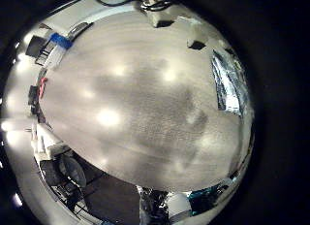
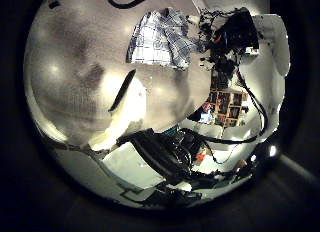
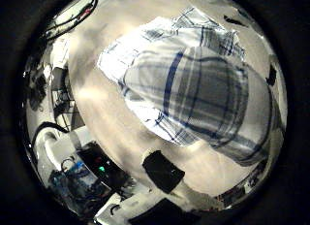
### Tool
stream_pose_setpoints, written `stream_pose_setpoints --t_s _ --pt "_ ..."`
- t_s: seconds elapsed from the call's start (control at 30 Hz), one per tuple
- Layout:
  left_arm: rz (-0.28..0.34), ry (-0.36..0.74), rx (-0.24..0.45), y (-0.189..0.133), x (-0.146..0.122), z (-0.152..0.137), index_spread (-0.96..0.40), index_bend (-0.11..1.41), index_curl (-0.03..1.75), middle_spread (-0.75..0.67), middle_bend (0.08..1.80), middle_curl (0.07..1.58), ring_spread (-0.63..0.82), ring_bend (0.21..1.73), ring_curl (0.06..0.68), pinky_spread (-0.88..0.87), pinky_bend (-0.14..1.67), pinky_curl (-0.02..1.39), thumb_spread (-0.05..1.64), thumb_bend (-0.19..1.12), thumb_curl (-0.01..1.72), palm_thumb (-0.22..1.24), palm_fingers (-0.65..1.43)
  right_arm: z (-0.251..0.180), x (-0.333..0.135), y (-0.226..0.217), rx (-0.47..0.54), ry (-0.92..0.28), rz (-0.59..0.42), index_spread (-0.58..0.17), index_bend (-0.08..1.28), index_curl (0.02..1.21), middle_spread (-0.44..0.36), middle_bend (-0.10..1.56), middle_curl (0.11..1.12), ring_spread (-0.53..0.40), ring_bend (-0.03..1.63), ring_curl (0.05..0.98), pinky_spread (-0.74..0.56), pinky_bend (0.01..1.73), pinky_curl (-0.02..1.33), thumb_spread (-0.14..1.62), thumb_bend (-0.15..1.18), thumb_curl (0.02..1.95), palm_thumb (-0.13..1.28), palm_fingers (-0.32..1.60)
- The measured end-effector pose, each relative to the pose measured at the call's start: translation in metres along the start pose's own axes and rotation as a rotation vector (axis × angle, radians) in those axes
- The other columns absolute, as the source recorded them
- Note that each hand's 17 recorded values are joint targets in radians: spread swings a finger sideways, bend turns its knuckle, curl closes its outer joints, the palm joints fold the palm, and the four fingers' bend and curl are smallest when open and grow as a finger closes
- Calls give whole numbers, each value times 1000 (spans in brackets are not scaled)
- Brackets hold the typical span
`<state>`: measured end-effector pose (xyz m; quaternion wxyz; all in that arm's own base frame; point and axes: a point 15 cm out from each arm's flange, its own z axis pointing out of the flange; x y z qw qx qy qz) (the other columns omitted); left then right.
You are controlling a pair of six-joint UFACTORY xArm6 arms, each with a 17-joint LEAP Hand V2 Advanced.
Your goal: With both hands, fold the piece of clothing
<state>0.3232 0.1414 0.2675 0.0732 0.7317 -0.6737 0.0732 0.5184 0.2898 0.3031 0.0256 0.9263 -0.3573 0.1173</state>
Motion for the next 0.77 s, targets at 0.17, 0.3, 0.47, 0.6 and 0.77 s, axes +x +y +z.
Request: stream_pose_setpoints --t_s 0.17,0.3,0.47,0.6,0.77 --pt "15 -7 10 5 13 -7 -77 188 470 31 196 399 151 598 196 275 193 333 1333 -9 311 400 344 -51 24 -6 168 -95 90 -456 116 250 3 309 309 109 887 317 259 1057 646 1098 -30 428 342 -106" --pt "21 -9 14 7 21 -10 -78 190 473 31 195 401 150 600 196 275 193 332 1333 -10 315 402 345 -91 46 6 255 -152 137 -454 130 230 9 264 306 131 857 295 344 1019 596 1089 -25 402 350 -64" --pt "21 -16 25 6 32 -16 -78 189 474 23 196 406 150 603 195 278 196 330 1336 -9 319 405 352 -130 85 42 291 -122 194 -441 145 225 2 275 318 114 844 279 389 977 552 1082 -15 392 393 -9" --pt "20 -25 17 3 46 -19 -81 192 476 18 195 409 150 599 194 279 196 331 1335 -9 324 407 358 -131 107 85 218 -135 245 -427 156 232 -9 292 328 99 835 267 408 958 522 1098 27 422 549 20" --pt "39 -44 -10 2 77 -22 -84 190 477 16 195 414 145 605 194 279 195 330 1330 -10 330 414 360 -131 128 139 125 -161 325 -412 167 247 -16 314 338 86 825 258 422 892 480 1129 25 449 647 33"
